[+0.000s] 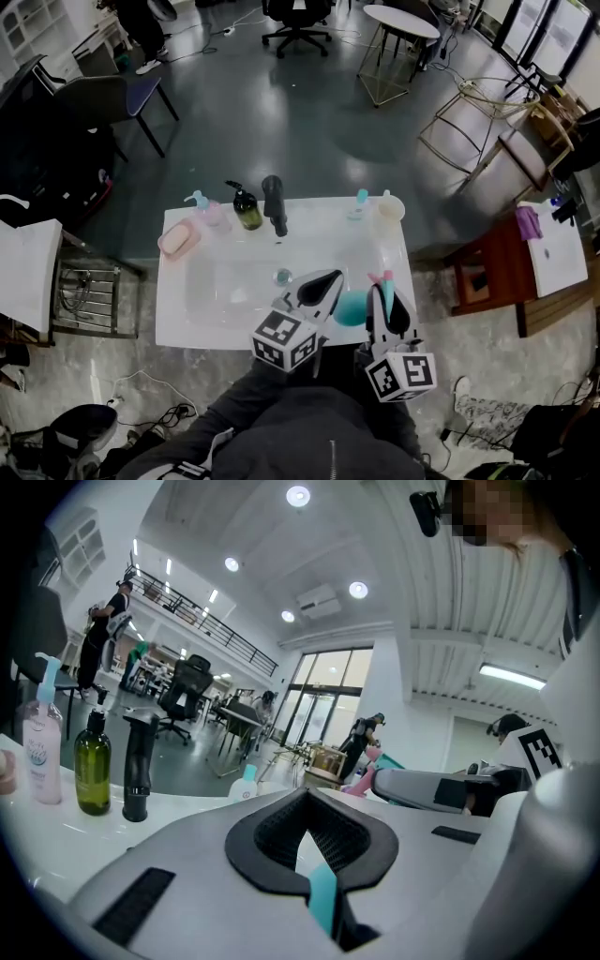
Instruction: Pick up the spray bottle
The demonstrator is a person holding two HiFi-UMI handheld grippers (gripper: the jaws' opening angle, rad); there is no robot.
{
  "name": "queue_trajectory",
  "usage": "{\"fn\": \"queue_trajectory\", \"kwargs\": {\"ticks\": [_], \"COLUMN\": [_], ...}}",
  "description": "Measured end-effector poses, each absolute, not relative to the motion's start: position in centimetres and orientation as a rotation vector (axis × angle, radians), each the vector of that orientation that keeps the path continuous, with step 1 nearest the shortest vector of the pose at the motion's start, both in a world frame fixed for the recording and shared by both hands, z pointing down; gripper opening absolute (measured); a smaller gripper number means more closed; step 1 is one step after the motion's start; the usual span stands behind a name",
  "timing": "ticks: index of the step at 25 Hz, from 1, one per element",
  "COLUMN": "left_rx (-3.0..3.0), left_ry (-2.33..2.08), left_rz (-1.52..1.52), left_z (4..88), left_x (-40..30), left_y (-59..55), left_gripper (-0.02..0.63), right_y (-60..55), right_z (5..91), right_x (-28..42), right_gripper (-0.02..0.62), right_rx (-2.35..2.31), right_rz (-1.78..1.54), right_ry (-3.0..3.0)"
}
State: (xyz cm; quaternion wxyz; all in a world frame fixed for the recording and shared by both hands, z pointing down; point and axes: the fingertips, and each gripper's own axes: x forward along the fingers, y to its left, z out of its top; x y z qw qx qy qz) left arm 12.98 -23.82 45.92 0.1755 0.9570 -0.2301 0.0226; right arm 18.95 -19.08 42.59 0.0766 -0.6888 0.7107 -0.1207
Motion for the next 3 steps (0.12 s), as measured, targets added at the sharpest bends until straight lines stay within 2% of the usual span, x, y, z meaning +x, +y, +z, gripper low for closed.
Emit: {"fn": "queue_trajectory", "kwargs": {"ticks": [3], "left_rx": [2.705], "left_ry": [-0.651], "left_rz": [0.064], "left_z": [45.91], "left_x": [12.89], "left_y": [-24.14], "left_gripper": [0.006], "right_y": [-19.40], "right_z": [42.63], "right_x": [18.89], "right_gripper": [0.078], "right_rx": [-2.068], "right_rz": [-0.365], "right_ry": [2.138]}}
